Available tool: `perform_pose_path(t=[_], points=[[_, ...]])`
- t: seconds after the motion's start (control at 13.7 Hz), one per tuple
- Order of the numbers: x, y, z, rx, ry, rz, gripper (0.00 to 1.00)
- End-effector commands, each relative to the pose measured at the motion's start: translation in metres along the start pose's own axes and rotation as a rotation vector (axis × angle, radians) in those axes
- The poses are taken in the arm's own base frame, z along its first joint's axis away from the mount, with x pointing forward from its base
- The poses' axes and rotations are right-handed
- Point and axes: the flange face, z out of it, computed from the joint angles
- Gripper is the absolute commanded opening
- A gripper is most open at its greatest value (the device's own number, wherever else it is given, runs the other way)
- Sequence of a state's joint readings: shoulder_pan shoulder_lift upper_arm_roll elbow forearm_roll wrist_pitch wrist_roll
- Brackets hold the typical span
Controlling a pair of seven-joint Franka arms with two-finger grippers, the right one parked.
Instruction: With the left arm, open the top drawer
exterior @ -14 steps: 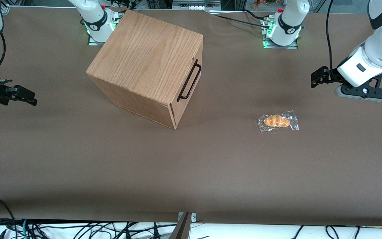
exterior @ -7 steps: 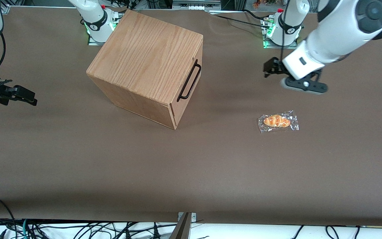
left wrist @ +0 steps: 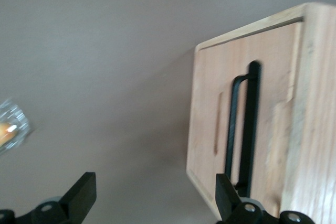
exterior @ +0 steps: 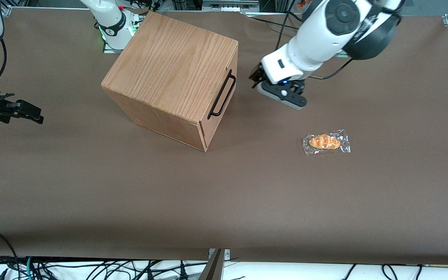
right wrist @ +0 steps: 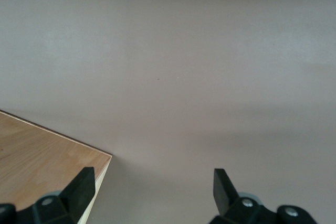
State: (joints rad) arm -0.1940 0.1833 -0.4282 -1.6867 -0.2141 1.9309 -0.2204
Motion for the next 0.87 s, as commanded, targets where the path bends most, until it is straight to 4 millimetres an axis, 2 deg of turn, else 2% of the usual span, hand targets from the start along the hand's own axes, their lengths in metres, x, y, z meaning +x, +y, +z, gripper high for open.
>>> perform_pose_path(t=[0.0,0.29,0.44,0.66,0.8], points=[[0.006,0.022,0.033,-0.046,0.013,0.007,1.0],[0.0,0.029,0.071,-0.041,0.014,0.019,1.0],[-0.006,0.04,0.084,-0.049,0.013,0.036,1.0],[-0.014,0.045,0.106,-0.046,0.008,0.046,1.0],[-0.016,0.044,0.113,-0.046,0.016,0.045,1.0]])
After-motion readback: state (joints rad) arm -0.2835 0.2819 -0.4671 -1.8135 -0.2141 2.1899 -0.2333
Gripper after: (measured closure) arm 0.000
